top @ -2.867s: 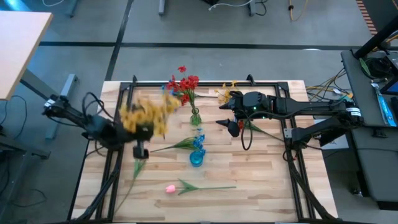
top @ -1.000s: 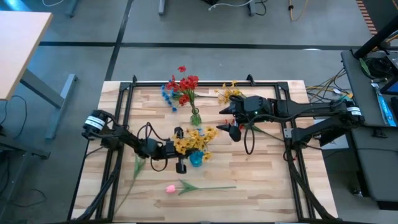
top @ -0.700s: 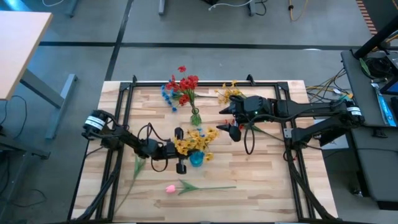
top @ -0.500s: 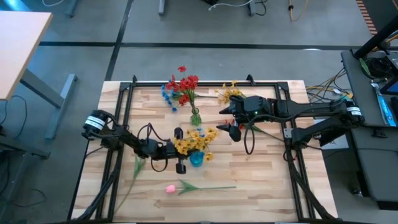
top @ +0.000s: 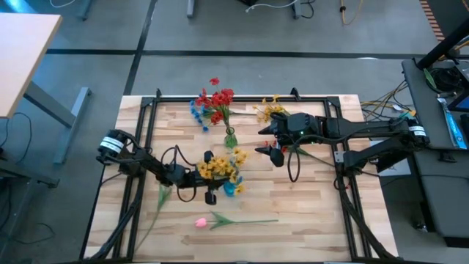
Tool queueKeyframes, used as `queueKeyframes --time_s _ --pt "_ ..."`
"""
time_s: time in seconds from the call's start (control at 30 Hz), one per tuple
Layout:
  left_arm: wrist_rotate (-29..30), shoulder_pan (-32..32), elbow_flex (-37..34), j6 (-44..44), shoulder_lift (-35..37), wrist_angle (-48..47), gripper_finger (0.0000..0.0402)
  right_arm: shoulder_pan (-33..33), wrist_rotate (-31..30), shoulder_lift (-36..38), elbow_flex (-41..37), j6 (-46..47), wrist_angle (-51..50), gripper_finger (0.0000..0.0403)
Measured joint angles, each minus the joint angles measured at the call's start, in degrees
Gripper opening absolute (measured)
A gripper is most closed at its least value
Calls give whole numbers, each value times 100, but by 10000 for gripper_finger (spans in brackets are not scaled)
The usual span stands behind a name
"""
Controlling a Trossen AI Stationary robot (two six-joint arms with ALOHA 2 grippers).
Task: Sort flowers into vase by color
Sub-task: Put the left yellow flowers into the blue vase
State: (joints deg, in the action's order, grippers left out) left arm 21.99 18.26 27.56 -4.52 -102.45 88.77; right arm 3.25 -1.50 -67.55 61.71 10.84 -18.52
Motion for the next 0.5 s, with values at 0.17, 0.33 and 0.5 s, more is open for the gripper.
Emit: queueKeyframes --time_s 0.17,0.33,0.5 --pt "5 0 -43 145 0 -7 113 0 0 0 0 7 1 327" --pt "14 7 -106 325 0 -26 140 0 0 0 0 10 0 327" --pt "13 7 -260 625 0 -44 168 0 0 0 0 54 -5 327"
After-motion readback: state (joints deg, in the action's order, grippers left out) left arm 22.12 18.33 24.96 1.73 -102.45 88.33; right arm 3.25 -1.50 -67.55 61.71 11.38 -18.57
